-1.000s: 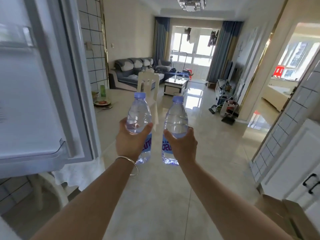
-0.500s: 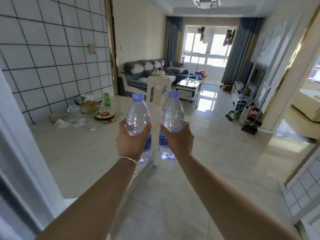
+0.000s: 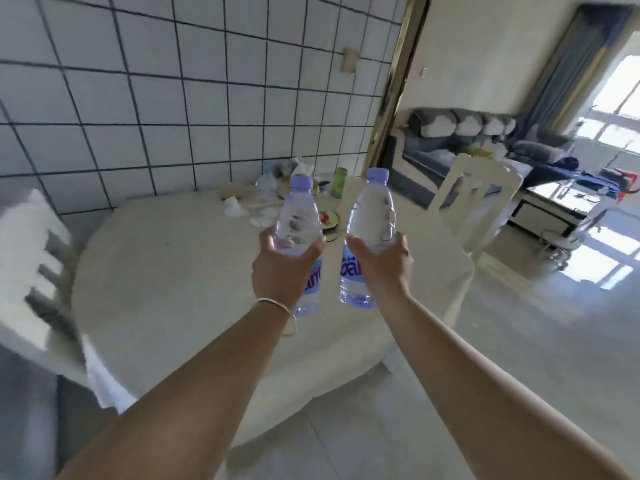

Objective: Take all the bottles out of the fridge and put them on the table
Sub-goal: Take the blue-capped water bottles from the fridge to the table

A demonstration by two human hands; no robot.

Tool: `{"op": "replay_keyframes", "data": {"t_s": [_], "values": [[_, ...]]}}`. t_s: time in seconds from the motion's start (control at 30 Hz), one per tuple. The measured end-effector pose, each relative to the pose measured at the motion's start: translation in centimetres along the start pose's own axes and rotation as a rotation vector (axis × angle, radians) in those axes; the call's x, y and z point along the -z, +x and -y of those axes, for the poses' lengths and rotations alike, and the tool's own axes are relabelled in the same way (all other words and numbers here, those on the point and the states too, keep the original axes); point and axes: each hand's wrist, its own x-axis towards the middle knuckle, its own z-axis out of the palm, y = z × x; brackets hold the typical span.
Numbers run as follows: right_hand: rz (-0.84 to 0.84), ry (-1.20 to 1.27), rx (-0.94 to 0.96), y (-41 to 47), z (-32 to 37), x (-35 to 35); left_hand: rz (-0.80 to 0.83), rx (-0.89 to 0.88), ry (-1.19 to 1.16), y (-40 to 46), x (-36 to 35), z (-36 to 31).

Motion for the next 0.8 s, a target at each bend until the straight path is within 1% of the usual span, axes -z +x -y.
{"op": "replay_keyframes", "data": {"t_s": [0.2, 0.47, 0.67, 0.8], "values": [[0.222, 0.009, 0.029, 6.4, 0.0, -9.1, -0.190, 0.055, 0.083, 8.7, -0.1, 3.1], [0.474, -0.044, 0.063, 11.7, 1.6, -24.0, -0.368, 0.177, 0.151, 20.4, 3.7, 9.7], [0.607, -0.063, 0.055, 14.0, 3.6, -37.6, -0.455, 0.255, 0.202, 31.1, 8.0, 14.7], [0.673, -0.089, 0.035, 15.4, 4.3, -45.6, -0.471, 0.289, 0.222, 37.4, 10.6, 17.4]]}}
